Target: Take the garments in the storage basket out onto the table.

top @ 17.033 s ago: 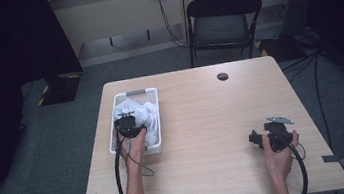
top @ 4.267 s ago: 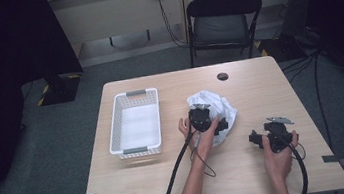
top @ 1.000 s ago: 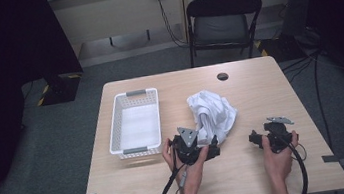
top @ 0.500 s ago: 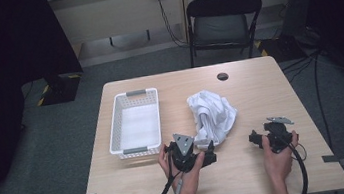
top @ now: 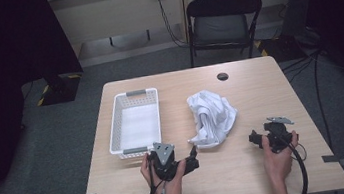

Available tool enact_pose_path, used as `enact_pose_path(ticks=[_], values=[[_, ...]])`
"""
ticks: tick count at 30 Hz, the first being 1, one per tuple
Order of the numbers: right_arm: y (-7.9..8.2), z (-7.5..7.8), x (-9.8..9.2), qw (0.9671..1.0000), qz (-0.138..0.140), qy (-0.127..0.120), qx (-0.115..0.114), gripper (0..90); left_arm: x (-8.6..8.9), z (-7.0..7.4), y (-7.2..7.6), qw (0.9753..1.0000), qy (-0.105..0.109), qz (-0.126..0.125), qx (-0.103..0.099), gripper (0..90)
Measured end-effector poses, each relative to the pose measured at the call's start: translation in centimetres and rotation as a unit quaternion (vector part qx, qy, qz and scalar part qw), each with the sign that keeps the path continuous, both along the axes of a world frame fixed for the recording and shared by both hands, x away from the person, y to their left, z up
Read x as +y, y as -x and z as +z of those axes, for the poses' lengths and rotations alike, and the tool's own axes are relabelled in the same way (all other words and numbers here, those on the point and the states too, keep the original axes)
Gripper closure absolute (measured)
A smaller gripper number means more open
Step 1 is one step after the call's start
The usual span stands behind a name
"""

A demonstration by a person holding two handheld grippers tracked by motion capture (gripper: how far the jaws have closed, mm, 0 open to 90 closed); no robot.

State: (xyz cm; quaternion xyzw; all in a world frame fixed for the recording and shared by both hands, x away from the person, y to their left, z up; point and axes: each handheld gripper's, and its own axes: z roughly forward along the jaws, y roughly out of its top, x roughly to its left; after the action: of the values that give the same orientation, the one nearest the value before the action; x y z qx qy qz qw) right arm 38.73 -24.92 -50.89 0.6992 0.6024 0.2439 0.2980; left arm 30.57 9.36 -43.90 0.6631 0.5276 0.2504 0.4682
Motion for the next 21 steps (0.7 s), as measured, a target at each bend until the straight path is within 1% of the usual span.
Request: enact_pose_path(ticks=[6, 10, 14, 16, 17, 18, 21], values=[[0.0, 0.0, 0.0, 1.0000, 0.000, 0.000, 0.000, 0.0, 1.9, -0.2, 0.2, 0.9997, 0.007, 0.025, 0.001, 1.9], [0.0, 0.0, 0.0, 1.0000, 0.000, 0.000, 0.000, 0.0, 3.2, -0.7, 0.2, 0.9990, 0.014, 0.040, 0.009, 1.8], [0.0, 0.0, 0.0, 1.0000, 0.000, 0.000, 0.000, 0.0, 4.6, -1.3, 0.1, 0.9981, 0.020, 0.053, 0.022, 1.5], [0.0, 0.0, 0.0, 1.0000, 0.000, 0.000, 0.000, 0.0, 5.3, -1.7, 0.0, 0.9970, 0.033, 0.059, 0.037, 1.3], [0.0, 0.0, 0.0, 1.0000, 0.000, 0.000, 0.000, 0.0, 5.7, -1.8, 0.0, 0.9967, 0.037, 0.058, 0.042, 1.3], [0.0, 0.0, 0.0, 1.0000, 0.000, 0.000, 0.000, 0.0, 6.0, -1.9, -0.1, 0.9965, 0.039, 0.058, 0.046, 1.2], [0.0, 0.0, 0.1, 1.0000, -0.003, 0.000, 0.000, 0.0, 6.7, -2.4, -0.1, 0.9953, 0.036, 0.072, 0.053, 1.3]])
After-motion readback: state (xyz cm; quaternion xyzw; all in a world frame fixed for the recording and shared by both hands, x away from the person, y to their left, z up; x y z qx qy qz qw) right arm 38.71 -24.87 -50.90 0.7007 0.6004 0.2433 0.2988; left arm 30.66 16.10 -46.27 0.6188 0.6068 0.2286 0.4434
